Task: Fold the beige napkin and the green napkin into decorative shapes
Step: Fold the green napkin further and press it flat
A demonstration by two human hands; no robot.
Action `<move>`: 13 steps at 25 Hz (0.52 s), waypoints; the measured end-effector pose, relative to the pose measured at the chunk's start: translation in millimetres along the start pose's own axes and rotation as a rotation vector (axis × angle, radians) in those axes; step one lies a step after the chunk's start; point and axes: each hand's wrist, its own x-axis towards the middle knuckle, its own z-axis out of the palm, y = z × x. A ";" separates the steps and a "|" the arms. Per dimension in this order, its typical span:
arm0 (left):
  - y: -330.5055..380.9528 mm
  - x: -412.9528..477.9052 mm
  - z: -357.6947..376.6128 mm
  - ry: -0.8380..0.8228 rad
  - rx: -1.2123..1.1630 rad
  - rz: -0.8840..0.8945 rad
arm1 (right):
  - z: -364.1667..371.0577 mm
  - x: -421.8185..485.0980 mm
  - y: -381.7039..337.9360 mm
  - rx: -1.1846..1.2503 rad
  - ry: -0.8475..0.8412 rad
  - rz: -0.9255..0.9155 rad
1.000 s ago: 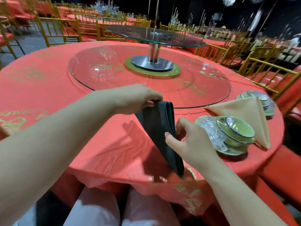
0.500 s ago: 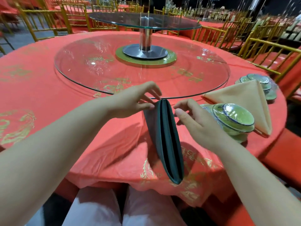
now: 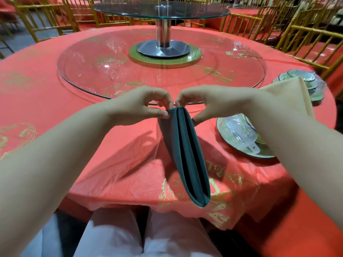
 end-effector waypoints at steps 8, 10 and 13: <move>-2.2 6.1 -3.7 -0.020 0.030 -0.035 | -16.0 -5.7 12.7 -0.028 -0.093 0.084; -1.5 8.5 -4.6 0.008 0.041 -0.023 | -21.3 -9.6 12.5 0.007 -0.065 0.107; -2.9 11.0 -6.0 0.020 0.032 -0.035 | -23.3 -11.3 14.0 0.025 -0.035 0.130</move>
